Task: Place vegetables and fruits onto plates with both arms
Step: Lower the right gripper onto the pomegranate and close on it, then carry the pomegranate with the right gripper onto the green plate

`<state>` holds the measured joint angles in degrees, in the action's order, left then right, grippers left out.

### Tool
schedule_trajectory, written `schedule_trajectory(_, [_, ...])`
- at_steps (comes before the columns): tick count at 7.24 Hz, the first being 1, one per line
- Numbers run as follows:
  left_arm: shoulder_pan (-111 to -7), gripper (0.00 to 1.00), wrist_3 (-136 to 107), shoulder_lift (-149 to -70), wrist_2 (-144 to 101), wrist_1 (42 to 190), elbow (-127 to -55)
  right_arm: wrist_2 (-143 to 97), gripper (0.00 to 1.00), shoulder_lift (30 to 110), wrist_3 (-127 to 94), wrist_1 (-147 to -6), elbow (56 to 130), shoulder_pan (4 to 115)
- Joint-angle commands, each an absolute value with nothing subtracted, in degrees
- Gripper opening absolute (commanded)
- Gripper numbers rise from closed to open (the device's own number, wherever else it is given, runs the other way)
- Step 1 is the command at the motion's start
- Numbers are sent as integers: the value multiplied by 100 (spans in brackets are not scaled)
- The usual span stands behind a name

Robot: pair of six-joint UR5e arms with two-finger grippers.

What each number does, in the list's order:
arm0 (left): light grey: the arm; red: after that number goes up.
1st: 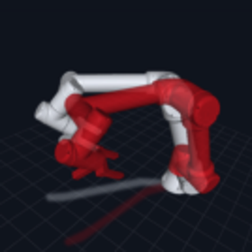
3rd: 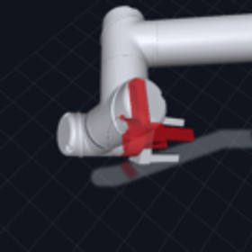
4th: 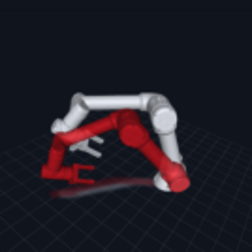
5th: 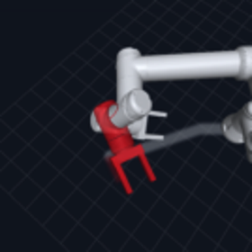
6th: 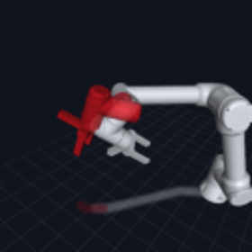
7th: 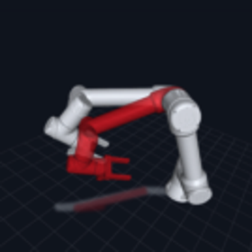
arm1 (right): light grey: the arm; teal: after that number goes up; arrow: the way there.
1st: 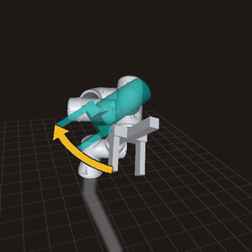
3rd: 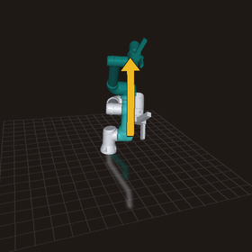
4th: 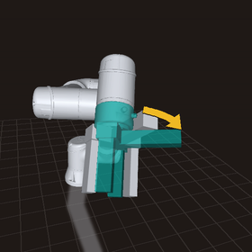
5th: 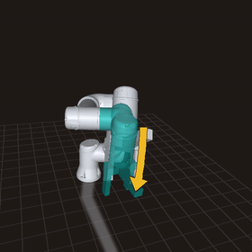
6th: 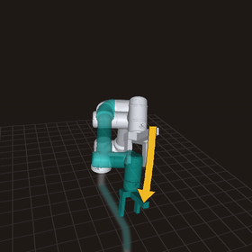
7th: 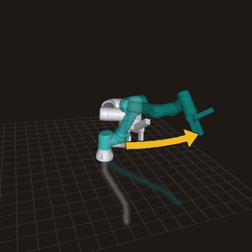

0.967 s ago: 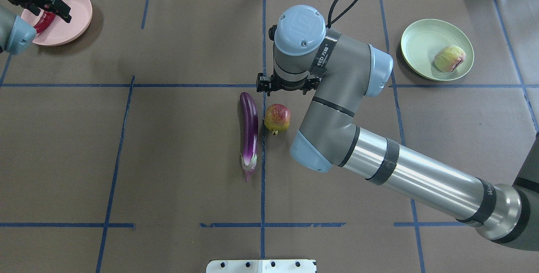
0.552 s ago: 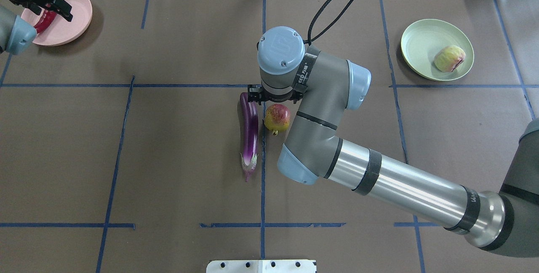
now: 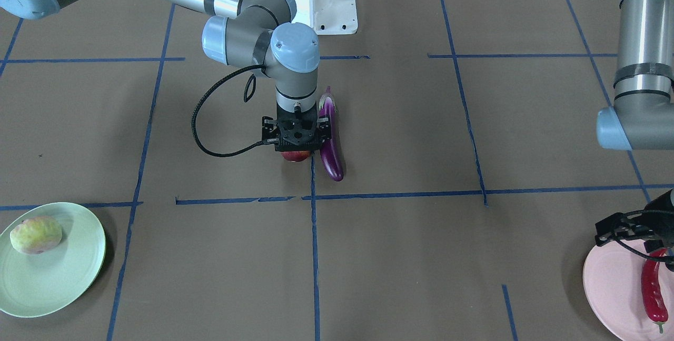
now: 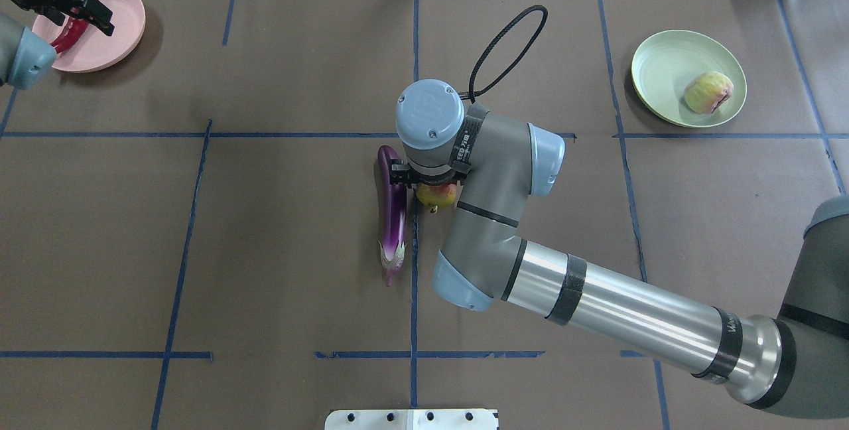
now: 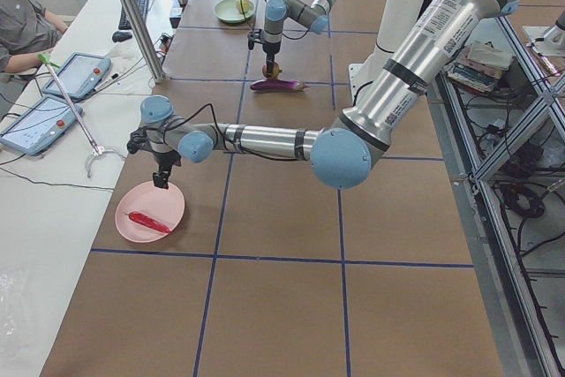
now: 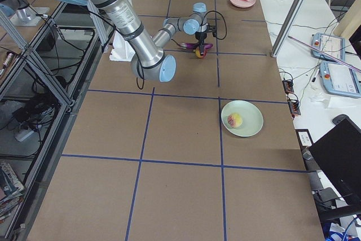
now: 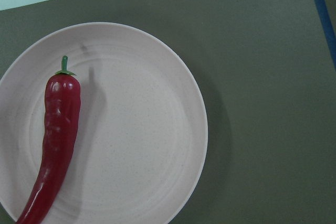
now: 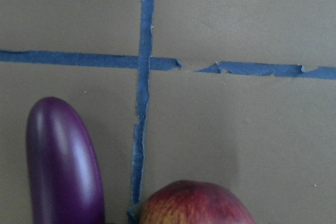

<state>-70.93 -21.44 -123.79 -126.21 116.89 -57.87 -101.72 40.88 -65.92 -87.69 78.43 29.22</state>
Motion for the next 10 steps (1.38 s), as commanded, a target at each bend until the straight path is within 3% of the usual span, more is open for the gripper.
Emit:
schedule_trajectory(1, [-7101, 100, -2145, -12357, -12621, 11689, -5853, -10195, 19, 4078, -6592, -8815, 7840, 2918])
schedule_trajectory(2, [-7093, 100, -2145, -12270, -12630, 11672, -5941, -10187, 4, 4061, -6627, -8807, 7883, 2961])
schedule_trajectory(4, [-7093, 100, -2301, -12217, -12760, 11628, -6108, -10352, 4, 4078, -6461, -8789, 7866, 3582])
schedule_trajectory(8, [-7040, 100, -2417, -12208, -12779, 11672, -6100, -11486, 4, 4910, -3365, -8728, 7674, 5525])
schedule_trajectory(10, [-7040, 100, -2426, -12199, -12779, 11698, -6108, -11531, 4, 5315, -2534, -7813, 6843, 5921])
